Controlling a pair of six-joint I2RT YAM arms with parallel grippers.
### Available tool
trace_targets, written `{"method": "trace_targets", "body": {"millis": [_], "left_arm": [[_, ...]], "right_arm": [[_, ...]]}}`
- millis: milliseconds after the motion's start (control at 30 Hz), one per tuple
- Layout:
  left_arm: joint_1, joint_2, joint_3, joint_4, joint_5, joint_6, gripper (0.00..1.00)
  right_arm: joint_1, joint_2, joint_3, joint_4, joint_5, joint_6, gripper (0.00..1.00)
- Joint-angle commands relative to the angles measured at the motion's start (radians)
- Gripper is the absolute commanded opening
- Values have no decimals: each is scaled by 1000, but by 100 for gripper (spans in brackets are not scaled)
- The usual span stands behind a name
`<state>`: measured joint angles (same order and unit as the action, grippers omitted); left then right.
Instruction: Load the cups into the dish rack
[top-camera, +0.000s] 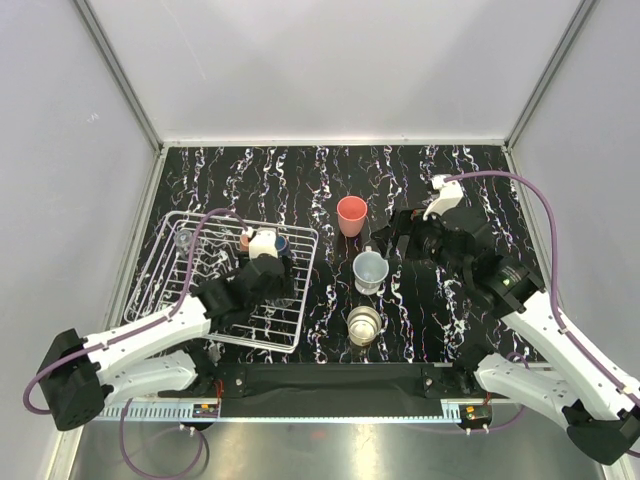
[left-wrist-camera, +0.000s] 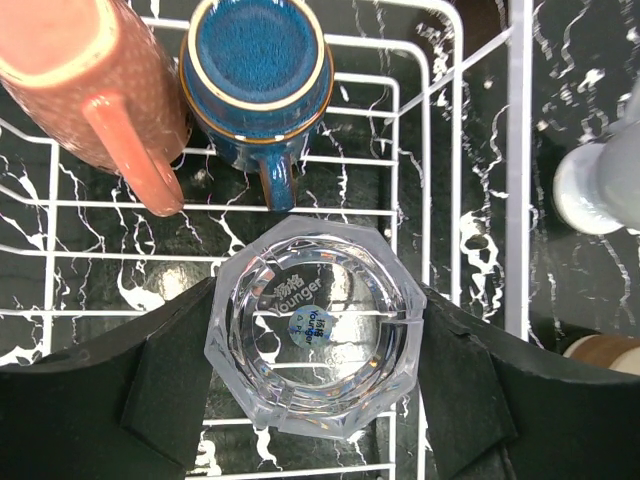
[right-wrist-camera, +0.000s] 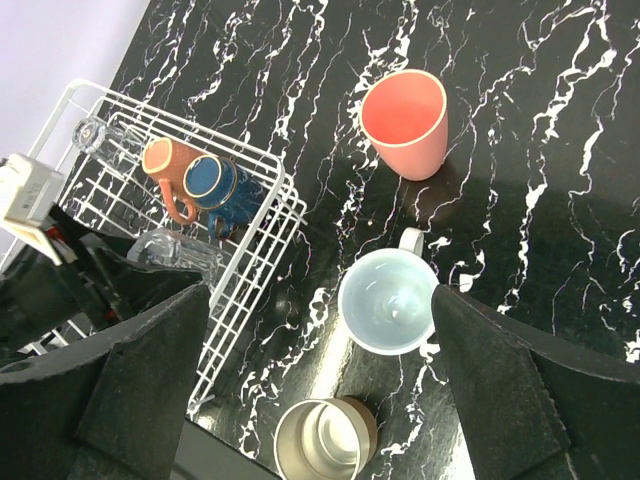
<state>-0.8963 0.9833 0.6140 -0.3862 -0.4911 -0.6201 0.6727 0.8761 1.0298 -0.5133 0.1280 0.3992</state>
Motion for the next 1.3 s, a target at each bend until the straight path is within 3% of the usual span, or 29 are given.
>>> {"method": "trace_targets", "body": {"millis": [0,167,200,233,367,667,767,800,933,1267], "left_arm": [[-7,21,21,87,-38,-26,0],[-7,34,18,101,-53,-9,0],[-7,34,15,119,-50,0,2],[-7,34,6,128,-44,11,11],[-7,57,7,139,-17,8,22],[-7,104,13,149,0,0,29],[-7,95,18,144,-9,-6,45],[-7,94,20,136,-17,-7,55],[-7,87,26,125,-17,-12,69],[-7,40,39,102,-3,-9,90]], "right_arm": [[-5,4,0,50,-13,23,100],[-2,3,-4,48,-10,21,100],[-4,4,-2,47,-13,23,100],[-2,7,3,47,-14,23,99],[-2,14,9,35,-19,21,100],[-4,9,19,16,4,12,100],[-2,15,18,15,2,16,100],[-4,17,19,10,7,18,100],[-2,32,21,-5,10,30,100],[-4,70,32,-40,1,46,100]]}}
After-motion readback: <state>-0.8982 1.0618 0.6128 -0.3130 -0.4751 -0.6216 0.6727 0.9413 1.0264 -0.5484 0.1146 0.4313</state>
